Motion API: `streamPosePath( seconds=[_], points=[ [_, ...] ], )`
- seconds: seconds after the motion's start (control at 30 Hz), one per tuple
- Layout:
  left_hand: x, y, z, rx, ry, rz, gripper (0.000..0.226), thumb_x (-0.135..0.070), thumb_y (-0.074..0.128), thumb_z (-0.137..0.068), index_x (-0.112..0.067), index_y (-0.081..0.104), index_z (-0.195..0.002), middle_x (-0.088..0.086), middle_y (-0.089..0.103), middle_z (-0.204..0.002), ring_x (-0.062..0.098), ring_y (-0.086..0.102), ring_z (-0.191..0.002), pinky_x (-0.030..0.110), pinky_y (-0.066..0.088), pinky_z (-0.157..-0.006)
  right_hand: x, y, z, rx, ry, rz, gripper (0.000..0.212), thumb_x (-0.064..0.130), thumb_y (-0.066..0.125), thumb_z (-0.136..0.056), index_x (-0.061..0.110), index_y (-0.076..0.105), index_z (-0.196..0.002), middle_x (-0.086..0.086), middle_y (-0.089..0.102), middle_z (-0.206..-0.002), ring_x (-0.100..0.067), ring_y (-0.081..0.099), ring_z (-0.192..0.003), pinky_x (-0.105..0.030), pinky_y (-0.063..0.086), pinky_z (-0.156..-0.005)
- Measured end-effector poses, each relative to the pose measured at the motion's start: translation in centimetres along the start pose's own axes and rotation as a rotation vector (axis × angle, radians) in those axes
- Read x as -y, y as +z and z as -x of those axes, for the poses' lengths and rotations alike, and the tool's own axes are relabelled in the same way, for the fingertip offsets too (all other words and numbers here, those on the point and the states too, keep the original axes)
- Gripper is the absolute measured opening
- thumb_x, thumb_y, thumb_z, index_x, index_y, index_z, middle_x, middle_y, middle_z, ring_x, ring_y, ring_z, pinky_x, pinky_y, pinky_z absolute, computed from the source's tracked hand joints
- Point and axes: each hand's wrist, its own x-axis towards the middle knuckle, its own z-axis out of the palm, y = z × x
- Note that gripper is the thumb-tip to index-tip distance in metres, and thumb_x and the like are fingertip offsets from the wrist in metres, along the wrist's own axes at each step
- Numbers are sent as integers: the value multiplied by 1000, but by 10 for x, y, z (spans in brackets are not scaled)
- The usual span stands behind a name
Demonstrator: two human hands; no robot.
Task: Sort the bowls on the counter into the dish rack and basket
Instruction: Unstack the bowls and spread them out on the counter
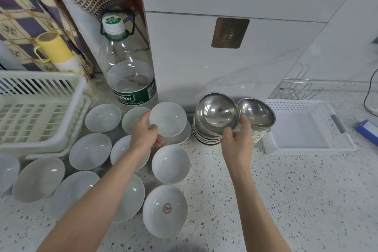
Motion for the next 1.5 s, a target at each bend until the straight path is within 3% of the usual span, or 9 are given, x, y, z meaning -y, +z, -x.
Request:
streamPosePath(
  seconds=[0.13, 0.23, 0.37, 0.5, 0.77, 1.03, 1.17, 1.27, 1.5],
  points=[
    [-1, -23, 26, -43, -60, 161, 55, 1, 43, -89, -39, 51, -127, 5, 64, -48, 10, 56, -35, 18, 39, -31, -3, -13, 28, -52, 6, -163, 55, 10, 47, -89, 29, 42, -139, 6, 55, -55, -2, 49, -48, -16, 45, -45],
    [7, -40, 47, -24, -118, 343, 48, 6, 46, -90, -27, 56, -123, 12, 67, -56, 11, 56, -36, 16, 37, -33, -16, -22, 52, -93, 56, -214, 54, 12, 48, -90, 33, 42, -139, 7, 60, -57, 1, 54, -52, -20, 48, -52],
    [23, -57, 77, 57, -182, 550, 38, 8, 44, -90, -23, 62, -102, 4, 62, -47, 6, 51, -36, 14, 35, -34, -39, -31, 85, -121, 149, -204, 51, 13, 49, -91, 31, 41, -138, 7, 63, -61, 5, 58, -53, -23, 46, -53],
    [40, -69, 102, 154, -234, 637, 34, 6, 45, -92, -18, 67, -100, 2, 60, -49, 4, 48, -37, 14, 33, -33, -60, -35, 114, -101, 248, -184, 52, 12, 47, -92, 27, 39, -141, -1, 65, -69, -4, 60, -61, -29, 47, -60],
    [70, -80, 149, 253, -336, 735, 29, 3, 44, -96, -14, 67, -92, 2, 56, -52, 2, 44, -36, 11, 33, -33, -83, -39, 156, -30, 364, -144, 57, 6, 49, -92, 26, 35, -144, -9, 67, -99, -12, 66, -74, -24, 47, -60],
    [82, -81, 176, 236, -382, 760, 28, 2, 45, -95, -16, 67, -97, 0, 57, -51, 2, 44, -35, 12, 33, -31, -89, -34, 144, 21, 383, -89, 59, 7, 47, -91, 30, 34, -144, -5, 67, -87, -11, 65, -72, -24, 46, -56],
    [81, -71, 179, 209, -380, 798, 26, 1, 45, -96, -14, 66, -101, 0, 55, -51, 2, 42, -34, 11, 33, -31, -93, -29, 121, 64, 382, -33, 60, 6, 46, -90, 28, 34, -144, -2, 67, -93, -13, 65, -70, -24, 45, -52],
    [76, -58, 176, 172, -376, 806, 23, -1, 45, -97, -13, 65, -100, 1, 54, -49, 2, 41, -33, 11, 33, -31, -98, -26, 102, 123, 362, 12, 59, 5, 45, -90, 26, 35, -143, 4, 64, -90, -18, 67, -70, -28, 49, -53],
    [72, -26, 173, 112, -385, 753, 22, -2, 47, -97, -14, 65, -100, 3, 56, -49, 2, 42, -34, 12, 33, -32, -103, -20, 74, 238, 318, 99, 57, 4, 42, -89, 27, 36, -141, 0, 63, -84, -22, 66, -74, -37, 54, -62]
  ],
)
